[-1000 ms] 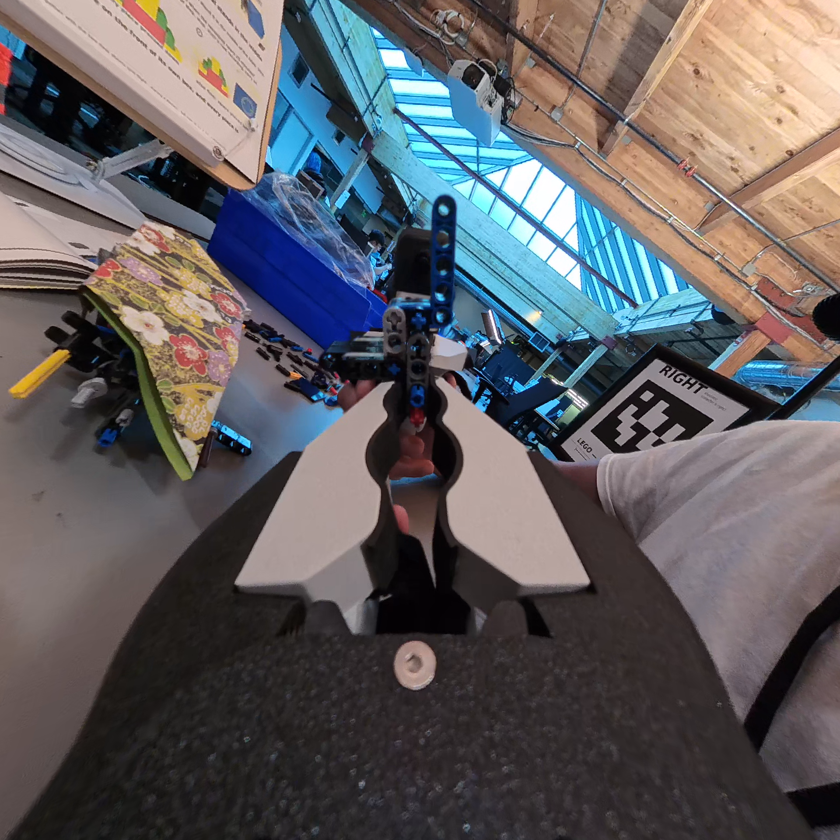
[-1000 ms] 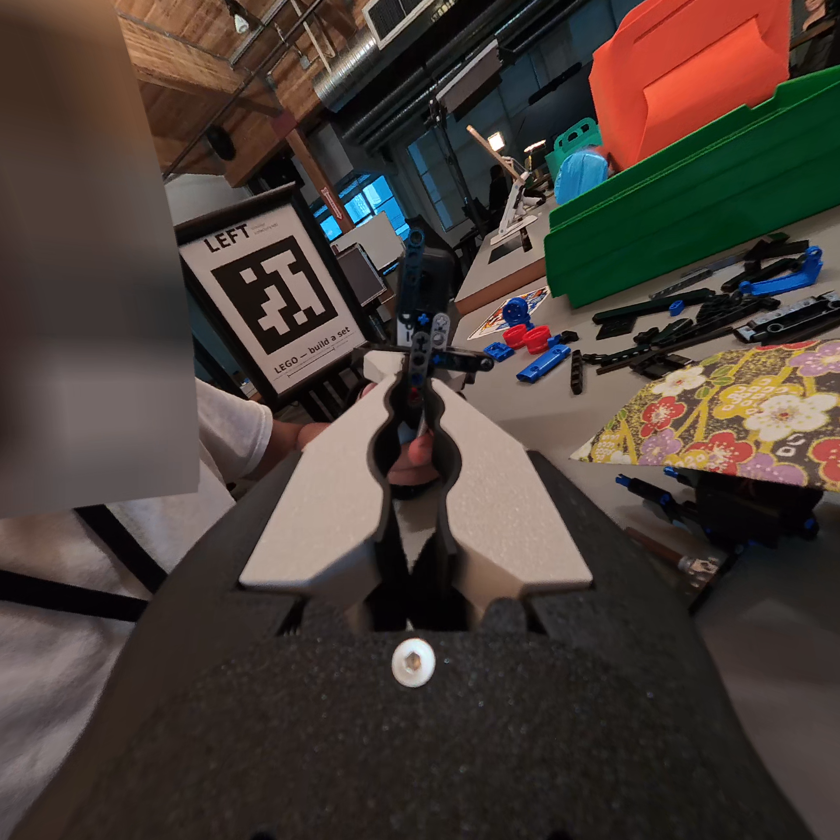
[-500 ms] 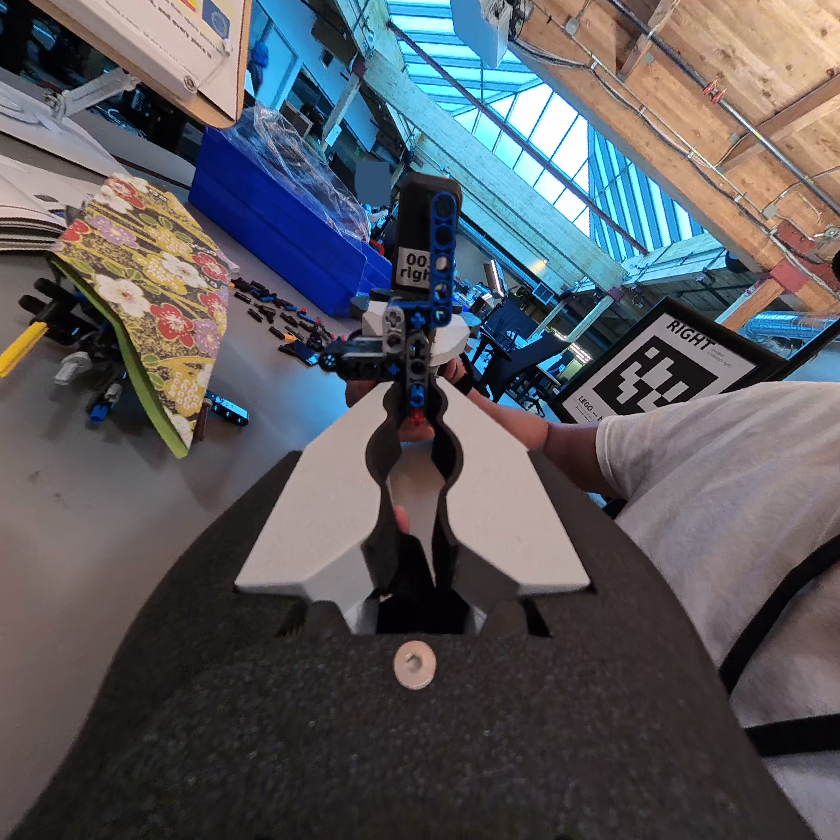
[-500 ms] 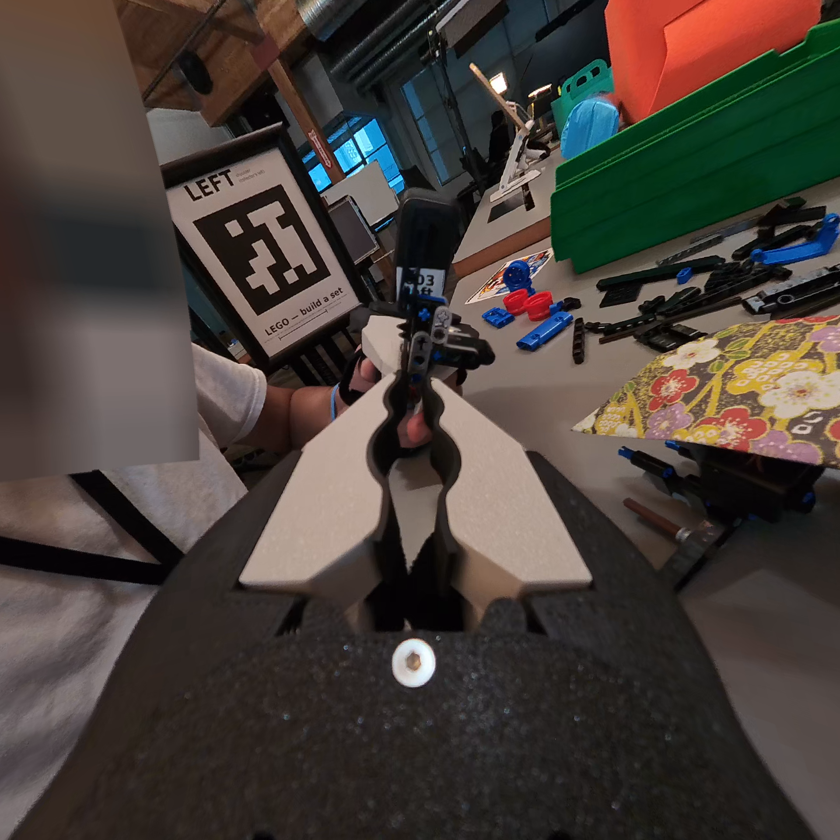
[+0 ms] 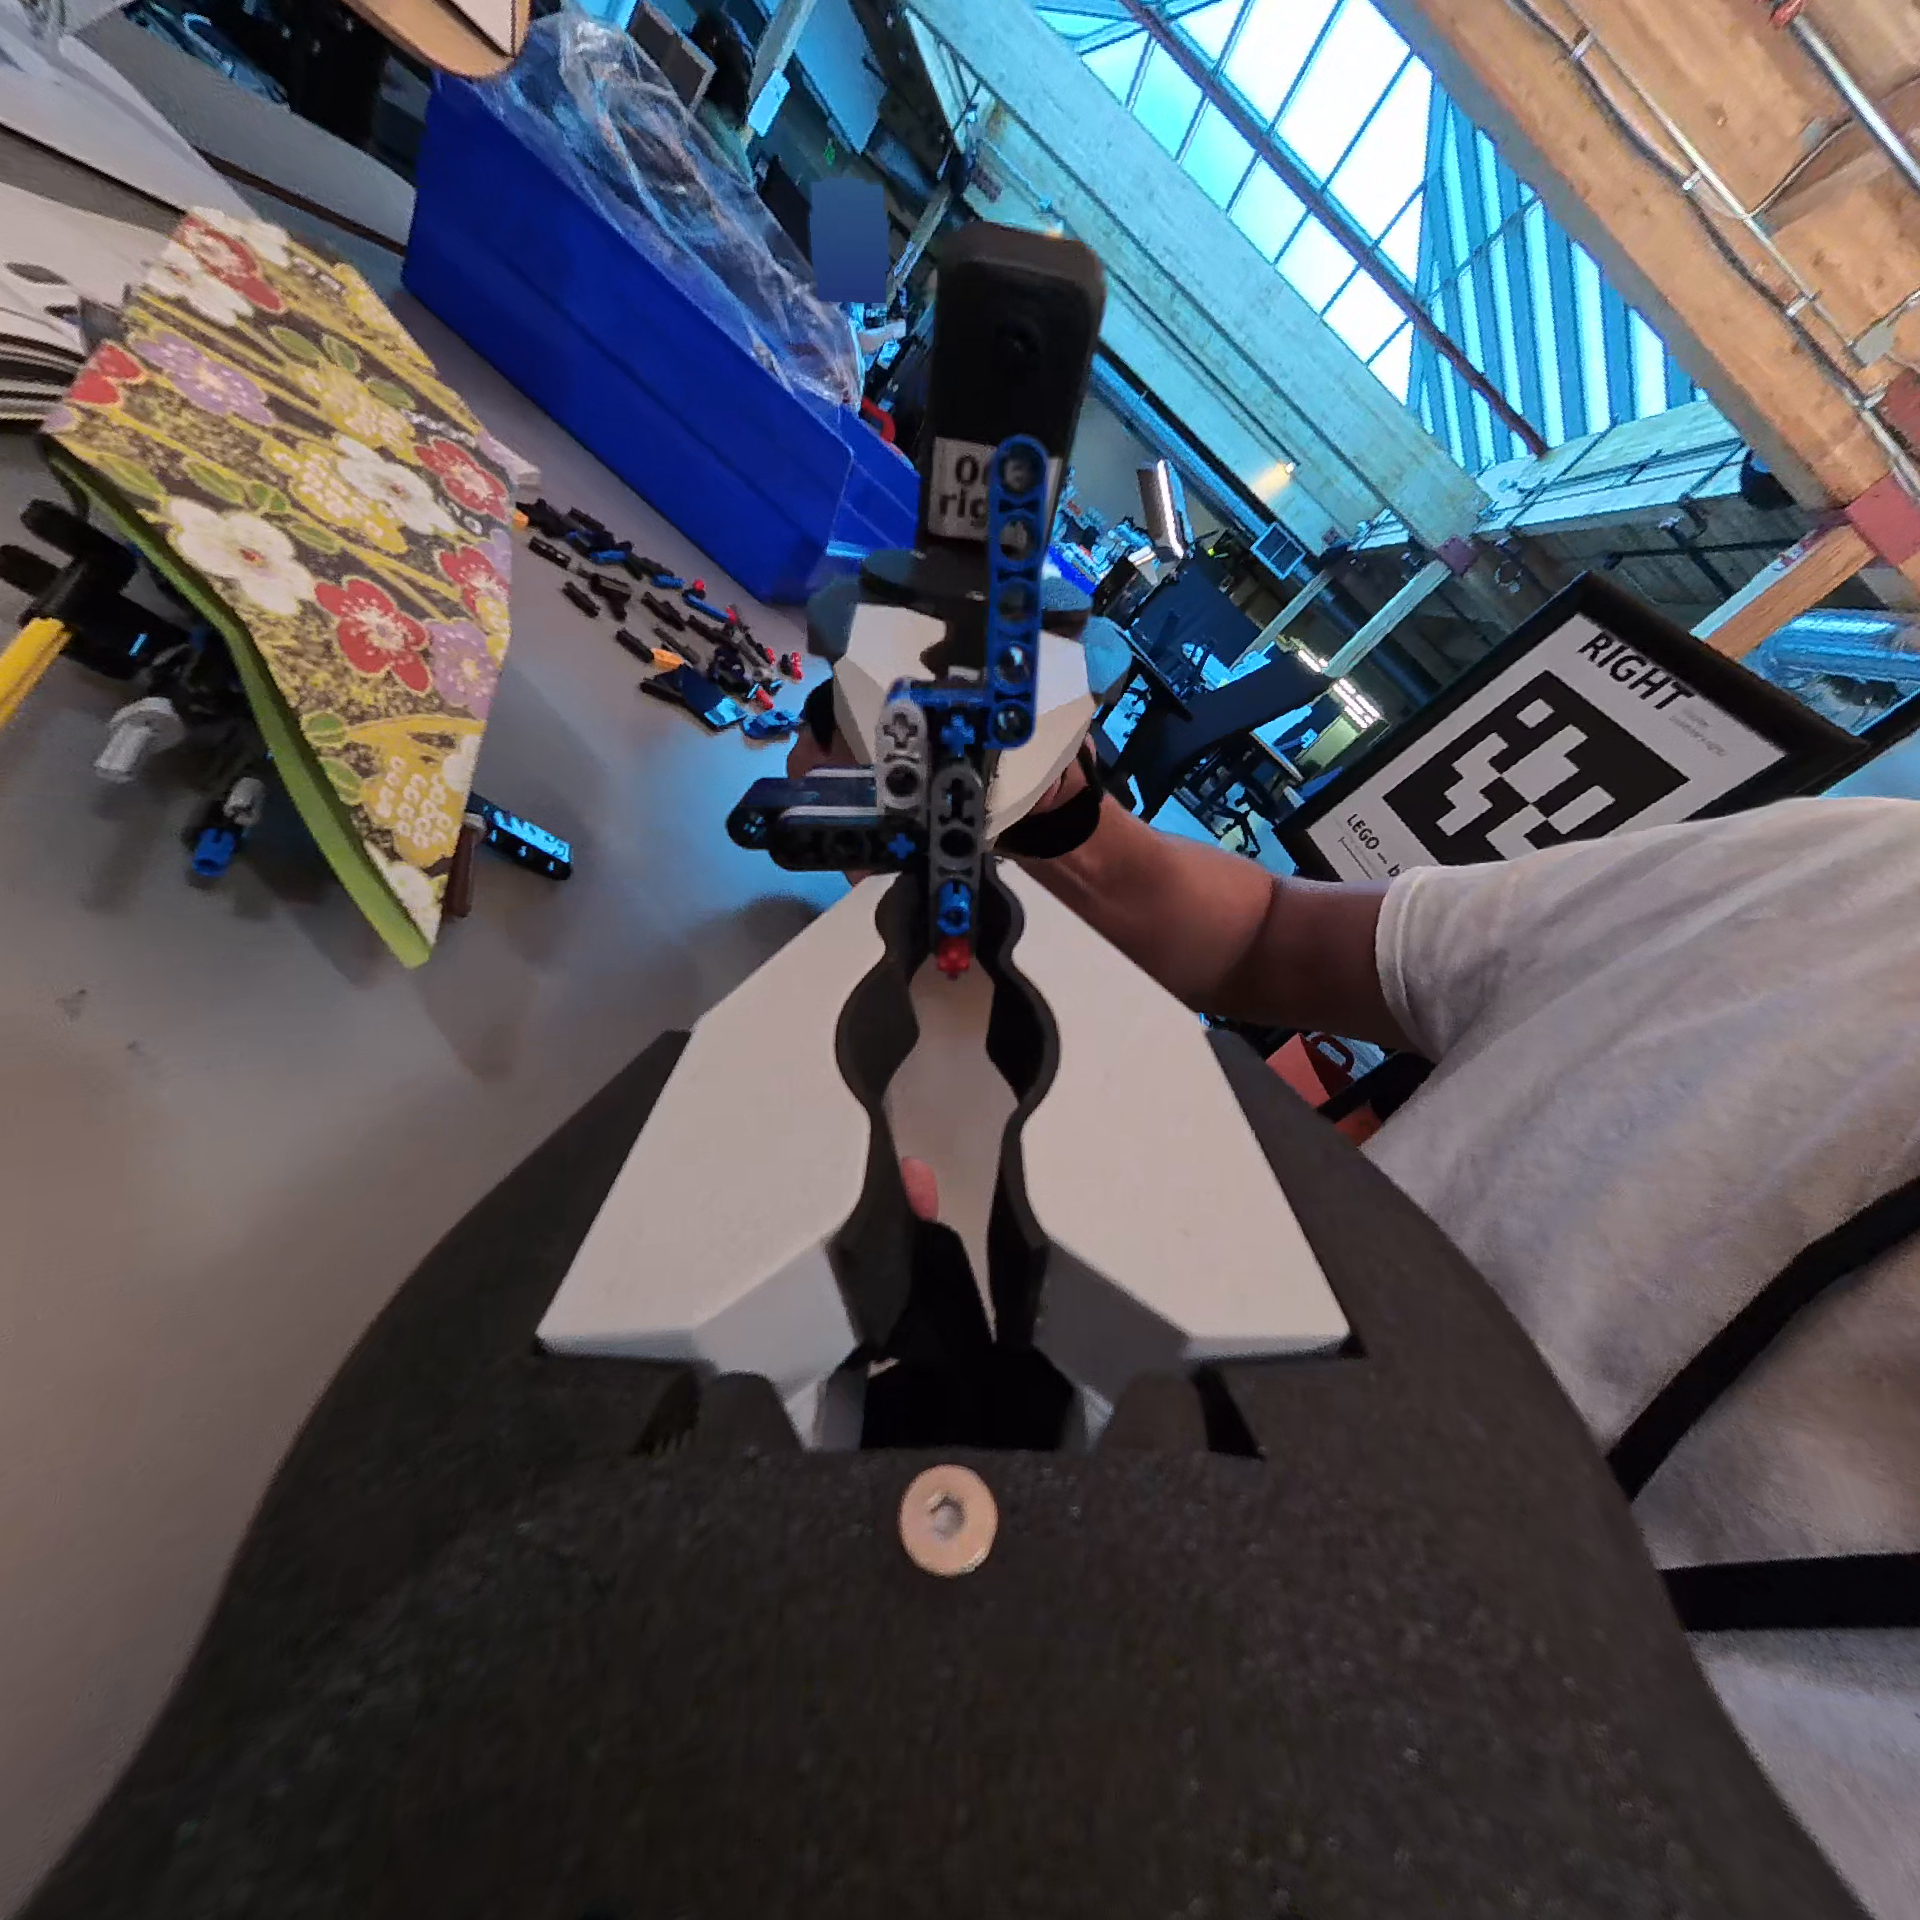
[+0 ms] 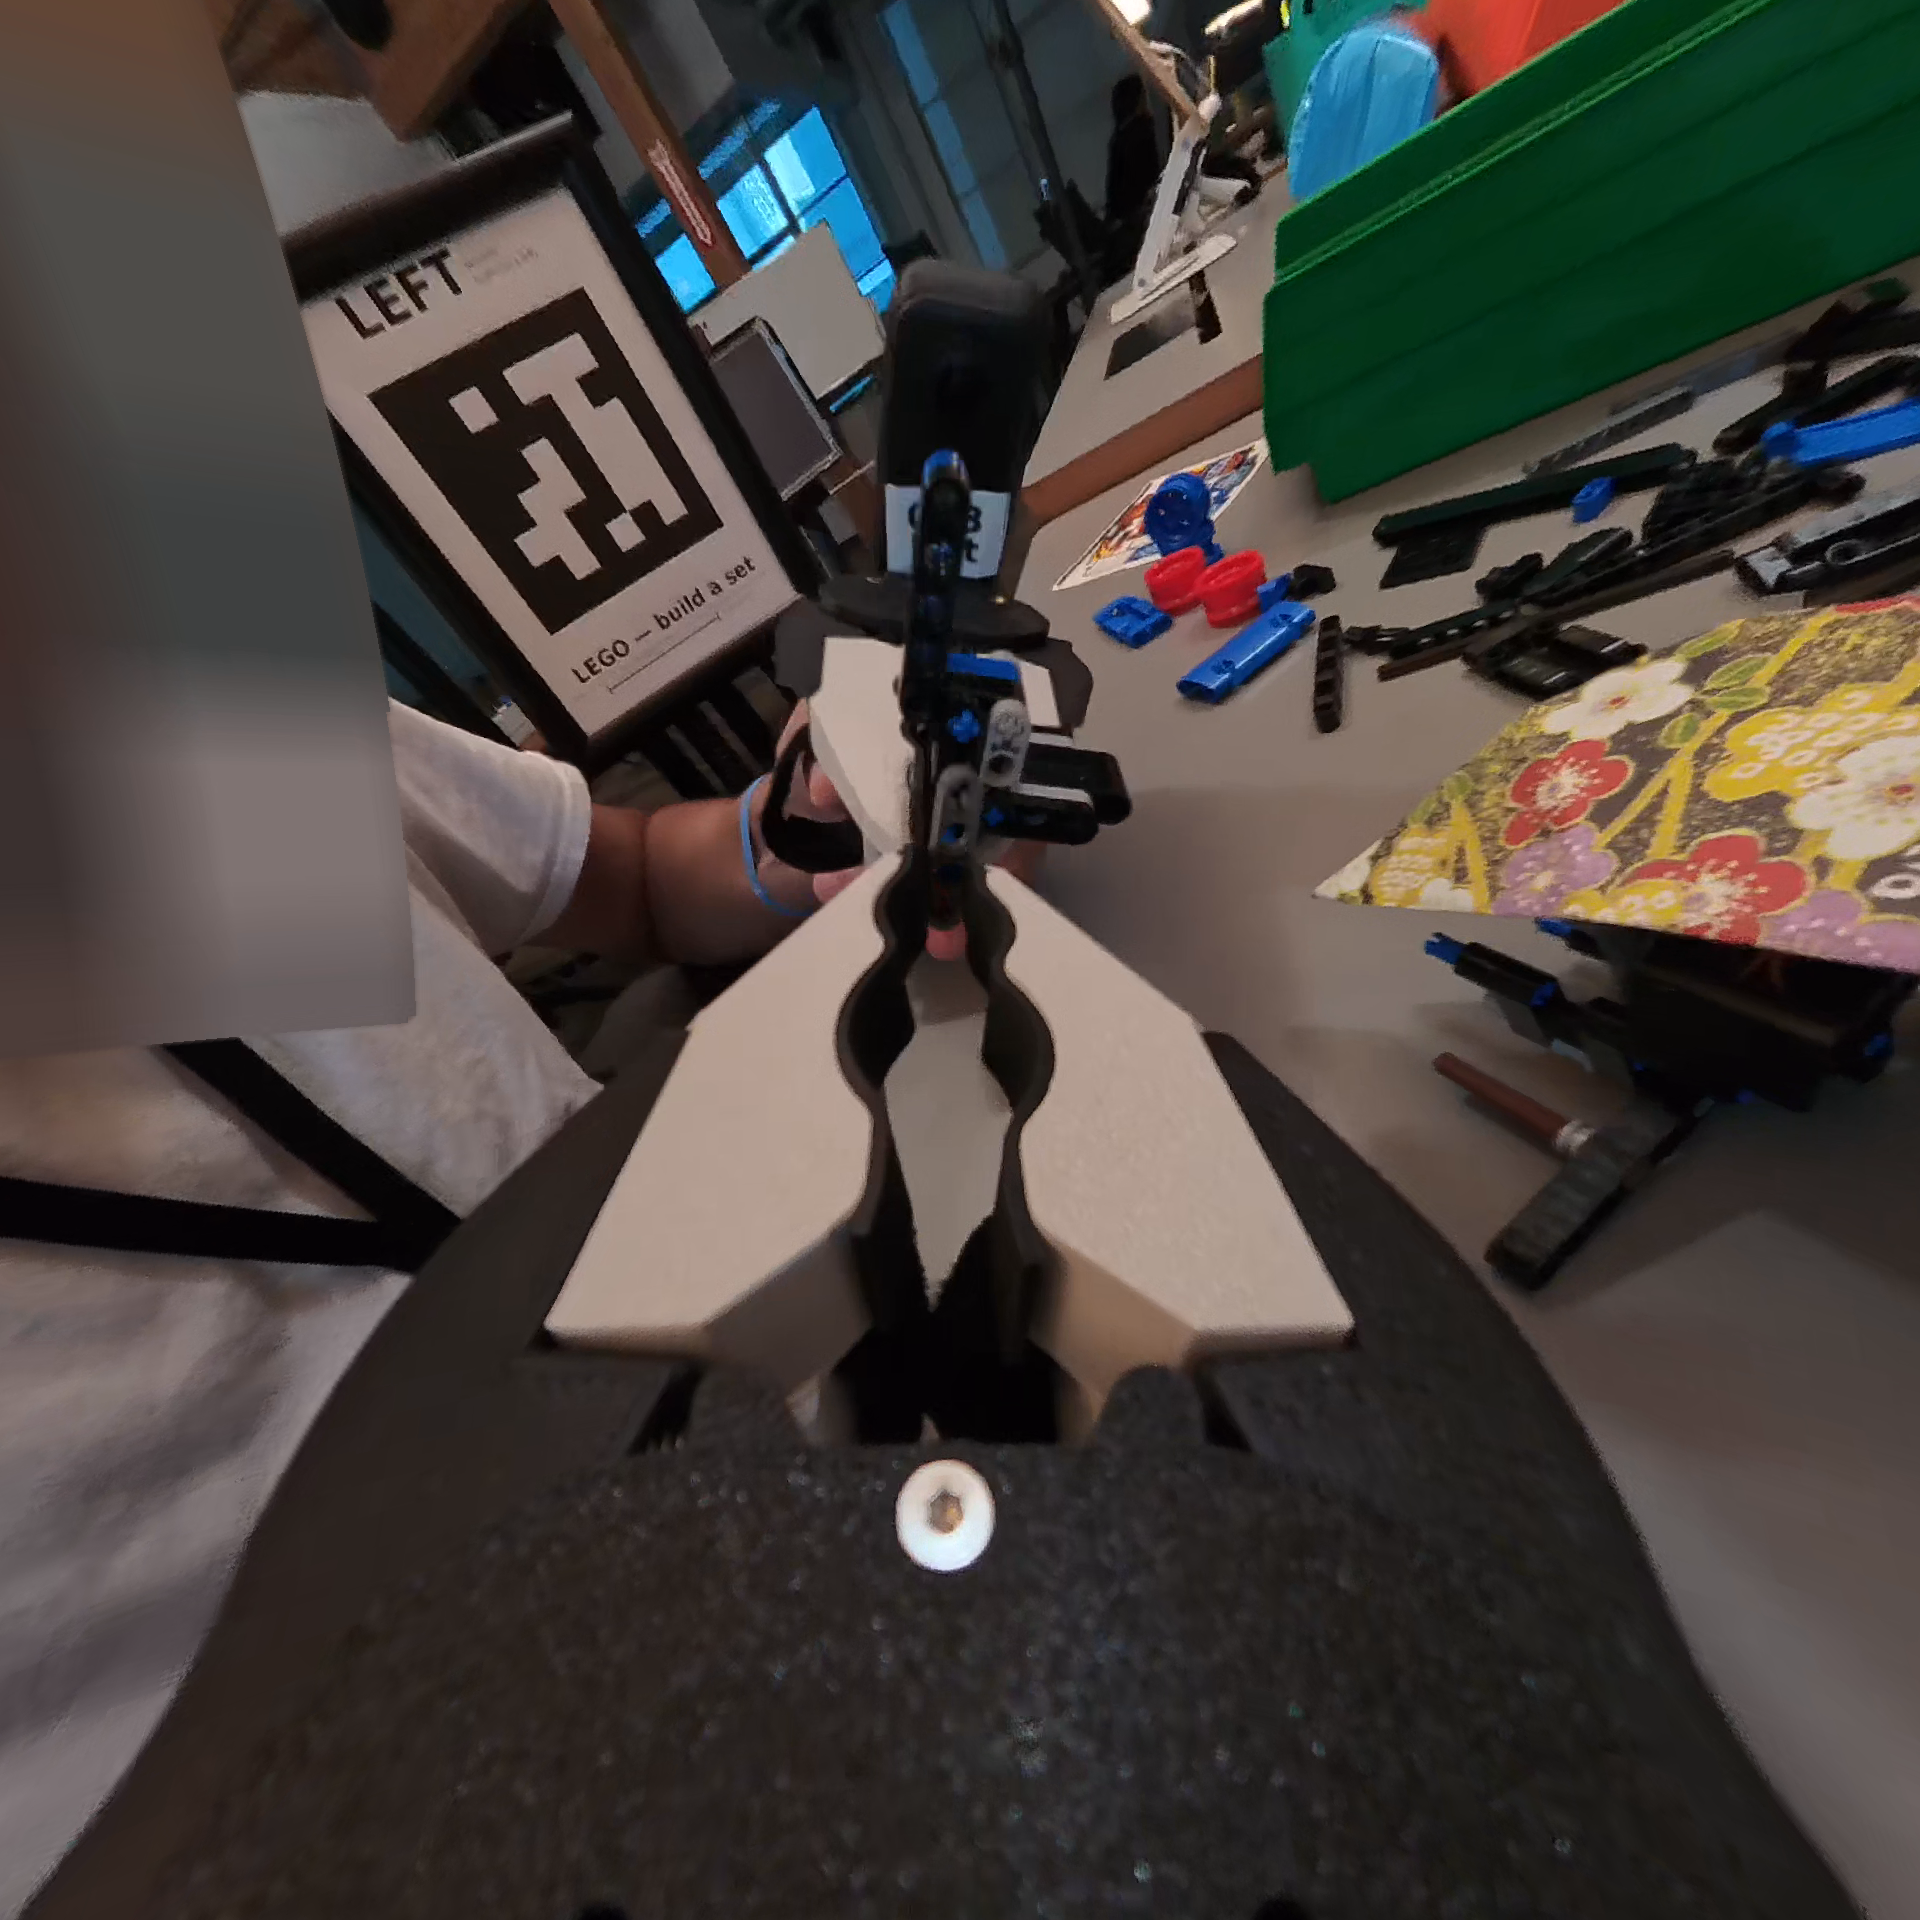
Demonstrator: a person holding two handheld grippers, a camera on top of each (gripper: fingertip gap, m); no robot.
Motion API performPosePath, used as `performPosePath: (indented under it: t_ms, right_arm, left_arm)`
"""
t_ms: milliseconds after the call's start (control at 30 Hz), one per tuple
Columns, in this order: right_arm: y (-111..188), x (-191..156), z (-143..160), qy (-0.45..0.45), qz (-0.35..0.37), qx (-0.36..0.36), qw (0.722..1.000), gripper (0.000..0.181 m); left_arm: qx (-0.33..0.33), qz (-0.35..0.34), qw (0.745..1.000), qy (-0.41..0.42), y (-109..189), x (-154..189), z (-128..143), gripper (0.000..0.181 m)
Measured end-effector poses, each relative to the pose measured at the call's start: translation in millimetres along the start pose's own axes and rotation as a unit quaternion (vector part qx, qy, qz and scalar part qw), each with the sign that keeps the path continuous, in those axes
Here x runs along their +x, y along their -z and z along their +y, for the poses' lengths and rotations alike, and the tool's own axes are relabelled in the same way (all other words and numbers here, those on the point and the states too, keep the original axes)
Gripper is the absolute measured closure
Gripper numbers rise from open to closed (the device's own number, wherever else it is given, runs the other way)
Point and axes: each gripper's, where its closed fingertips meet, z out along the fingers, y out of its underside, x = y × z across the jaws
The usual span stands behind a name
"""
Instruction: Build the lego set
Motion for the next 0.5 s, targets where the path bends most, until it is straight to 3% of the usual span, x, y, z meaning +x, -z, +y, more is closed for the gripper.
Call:
performPosePath:
  t_ms: [500]
  right_arm:
    - [2.3,-4.0,-11.1,-0.043,-0.032,0.027,0.998,0.17]
  left_arm:
    - [0.054,0.033,0.998,0.025,7.3,4.2,-14.9,0.176]
